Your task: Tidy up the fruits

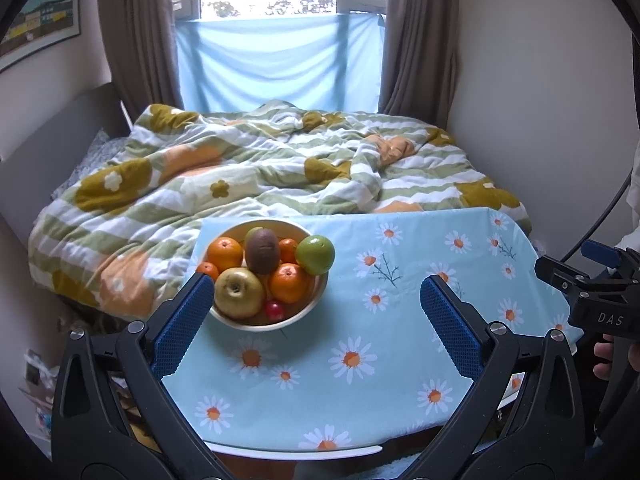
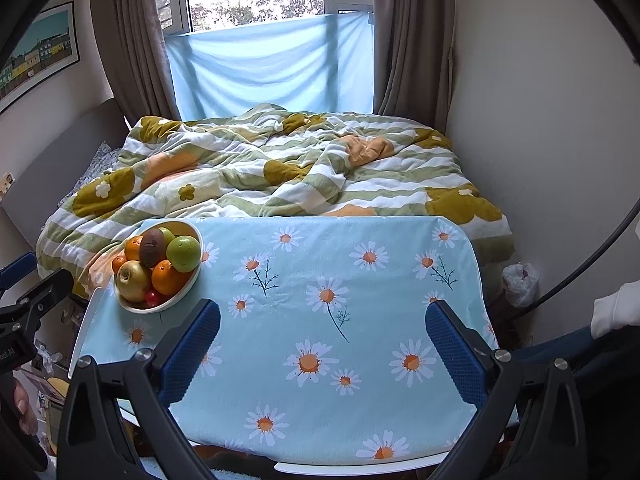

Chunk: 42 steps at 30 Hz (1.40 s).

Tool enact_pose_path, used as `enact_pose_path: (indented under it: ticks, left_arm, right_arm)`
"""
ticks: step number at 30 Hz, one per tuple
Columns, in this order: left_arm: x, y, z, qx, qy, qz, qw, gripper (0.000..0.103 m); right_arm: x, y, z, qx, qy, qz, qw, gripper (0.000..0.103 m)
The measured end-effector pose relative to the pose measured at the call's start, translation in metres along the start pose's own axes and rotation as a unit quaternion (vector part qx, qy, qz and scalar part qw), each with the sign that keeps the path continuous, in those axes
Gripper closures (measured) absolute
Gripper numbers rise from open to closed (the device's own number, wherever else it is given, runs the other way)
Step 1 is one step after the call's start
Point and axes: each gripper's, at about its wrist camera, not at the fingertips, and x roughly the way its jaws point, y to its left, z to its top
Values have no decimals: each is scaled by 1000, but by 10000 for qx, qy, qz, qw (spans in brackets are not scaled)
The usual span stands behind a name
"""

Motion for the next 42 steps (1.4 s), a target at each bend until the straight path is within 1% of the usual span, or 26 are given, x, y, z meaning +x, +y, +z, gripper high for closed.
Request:
enact_pose_path:
  ticks: [23, 34, 39, 42]
  left_arm:
    - [3, 8, 5, 30, -58, 43, 10000, 0]
    - [0, 11, 0, -11, -137, 47, 9999, 0]
    - [4, 13, -1, 32, -104, 219, 9997, 0]
    - [5, 14, -3, 35, -128, 204, 9997, 0]
  right_arm:
    - [1, 0, 3, 12, -24, -23, 10000, 1]
    - [0, 1, 4, 37, -71, -59, 10000, 1]
    - [1, 1, 5, 43, -50, -53, 10000, 1]
    - [1, 1, 4, 43, -47, -58, 10000, 1]
